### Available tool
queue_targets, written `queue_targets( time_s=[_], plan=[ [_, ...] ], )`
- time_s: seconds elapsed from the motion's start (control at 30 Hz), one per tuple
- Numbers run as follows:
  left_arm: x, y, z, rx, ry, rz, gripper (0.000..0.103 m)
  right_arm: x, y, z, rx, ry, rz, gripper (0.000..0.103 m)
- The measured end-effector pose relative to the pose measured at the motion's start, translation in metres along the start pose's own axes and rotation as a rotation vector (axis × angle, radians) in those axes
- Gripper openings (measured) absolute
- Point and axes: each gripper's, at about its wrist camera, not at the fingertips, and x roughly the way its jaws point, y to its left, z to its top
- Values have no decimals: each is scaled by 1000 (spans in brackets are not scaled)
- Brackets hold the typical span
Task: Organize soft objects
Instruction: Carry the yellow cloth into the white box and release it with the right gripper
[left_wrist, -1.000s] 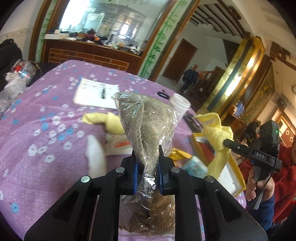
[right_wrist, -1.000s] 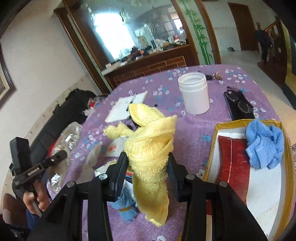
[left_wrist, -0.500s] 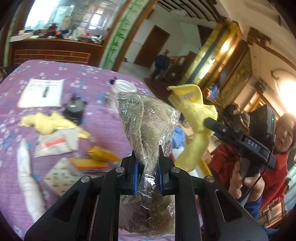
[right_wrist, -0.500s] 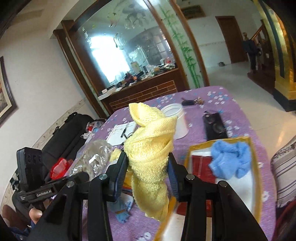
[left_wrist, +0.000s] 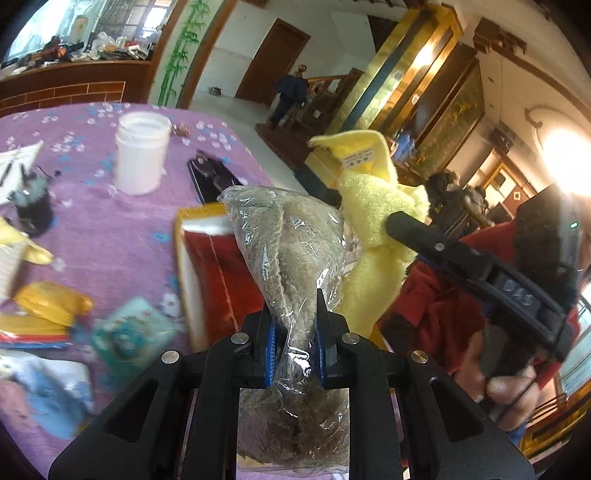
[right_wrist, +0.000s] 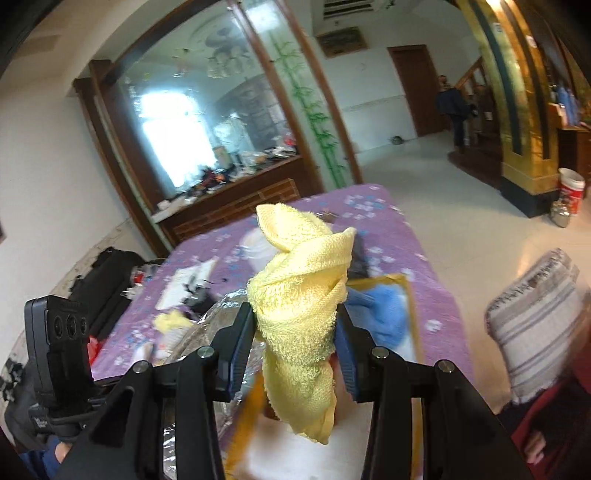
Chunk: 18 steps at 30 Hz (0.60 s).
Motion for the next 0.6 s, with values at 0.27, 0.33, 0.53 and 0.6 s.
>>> queue_targets(
  time_s=[0.27,0.33,0.53,0.6],
  plan=[
    [52,1,-39,16,157,16,15,12,-22,-32,-13,172,-54,42],
    [53,-1,-45,37,165,37,15,17,-25,-40,-13,226,-70,42],
    [59,-8,-51,85,150,82,15,25,-26,-53,-36,295,-91,42],
    [62,-6,-47,118,138,110,15,29,-25,-56,-34,309,-98,42]
  ],
)
